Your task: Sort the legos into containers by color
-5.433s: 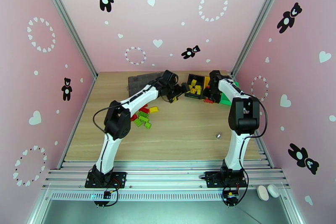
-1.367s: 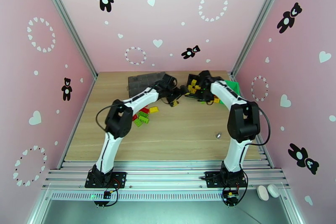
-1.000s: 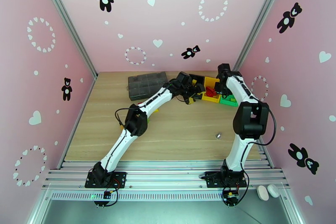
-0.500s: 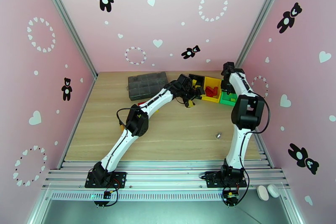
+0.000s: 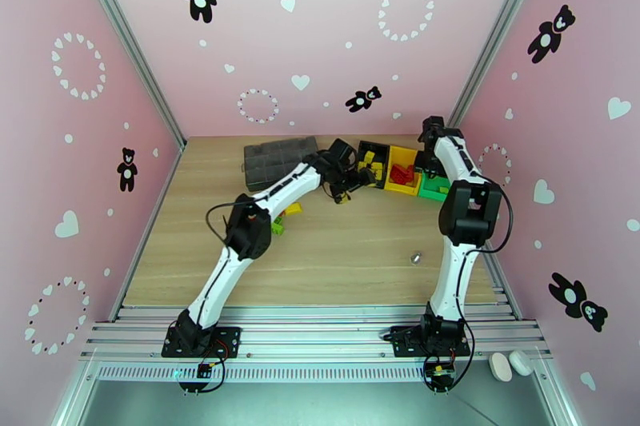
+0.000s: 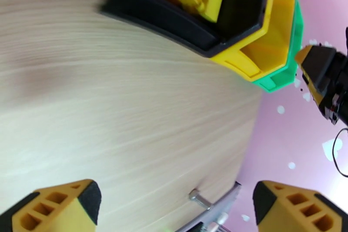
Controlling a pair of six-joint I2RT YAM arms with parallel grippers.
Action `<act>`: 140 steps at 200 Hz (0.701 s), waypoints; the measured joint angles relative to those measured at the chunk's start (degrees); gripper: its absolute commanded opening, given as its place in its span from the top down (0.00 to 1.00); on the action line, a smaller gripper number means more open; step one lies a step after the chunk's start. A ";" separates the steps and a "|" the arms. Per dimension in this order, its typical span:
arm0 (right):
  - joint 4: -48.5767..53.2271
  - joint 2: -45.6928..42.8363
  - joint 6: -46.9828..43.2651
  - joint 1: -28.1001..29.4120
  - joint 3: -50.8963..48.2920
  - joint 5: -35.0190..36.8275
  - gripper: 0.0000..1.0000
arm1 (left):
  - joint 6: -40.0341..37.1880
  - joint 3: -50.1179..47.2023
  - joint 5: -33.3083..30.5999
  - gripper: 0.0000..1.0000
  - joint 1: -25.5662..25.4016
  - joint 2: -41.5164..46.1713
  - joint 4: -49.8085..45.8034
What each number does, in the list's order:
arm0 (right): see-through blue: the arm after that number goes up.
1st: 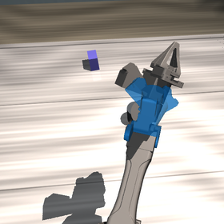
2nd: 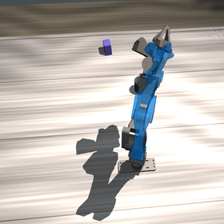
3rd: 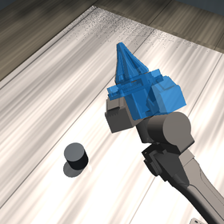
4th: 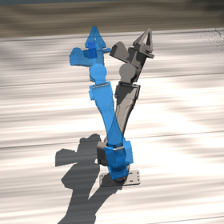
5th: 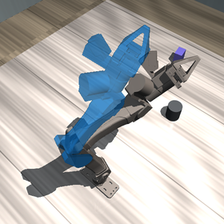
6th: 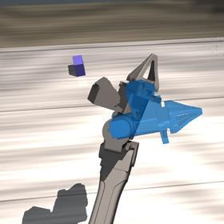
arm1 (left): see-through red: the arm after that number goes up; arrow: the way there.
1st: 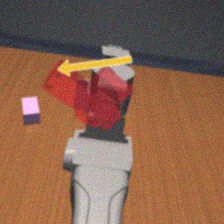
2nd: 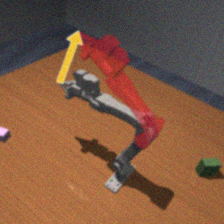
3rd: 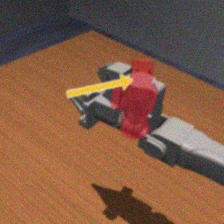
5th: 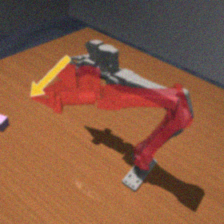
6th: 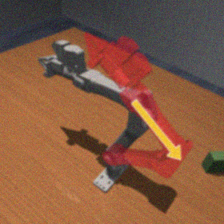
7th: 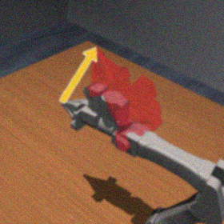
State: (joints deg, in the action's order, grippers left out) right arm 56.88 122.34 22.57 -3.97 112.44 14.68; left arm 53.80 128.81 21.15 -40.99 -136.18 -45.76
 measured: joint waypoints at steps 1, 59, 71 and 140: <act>-0.02 -0.31 0.00 0.17 -0.24 -0.09 0.36 | -0.11 -0.52 -0.44 0.04 0.02 0.55 0.00; -3.39 -14.47 0.57 10.16 -11.30 -6.38 0.40 | -2.56 -26.12 -15.04 0.07 0.57 23.43 -0.94; -4.22 -16.11 -0.11 12.70 -13.07 -9.25 0.40 | -1.92 -32.30 -17.40 0.07 0.94 27.12 -0.85; -7.02 -12.94 -5.22 33.48 -15.23 -24.46 0.45 | 6.01 -64.43 -22.53 0.03 9.79 48.33 1.62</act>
State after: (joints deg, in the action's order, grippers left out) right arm 49.87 109.40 17.34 29.52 97.21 -9.78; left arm 59.81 64.38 -1.39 -31.20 -87.85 -44.14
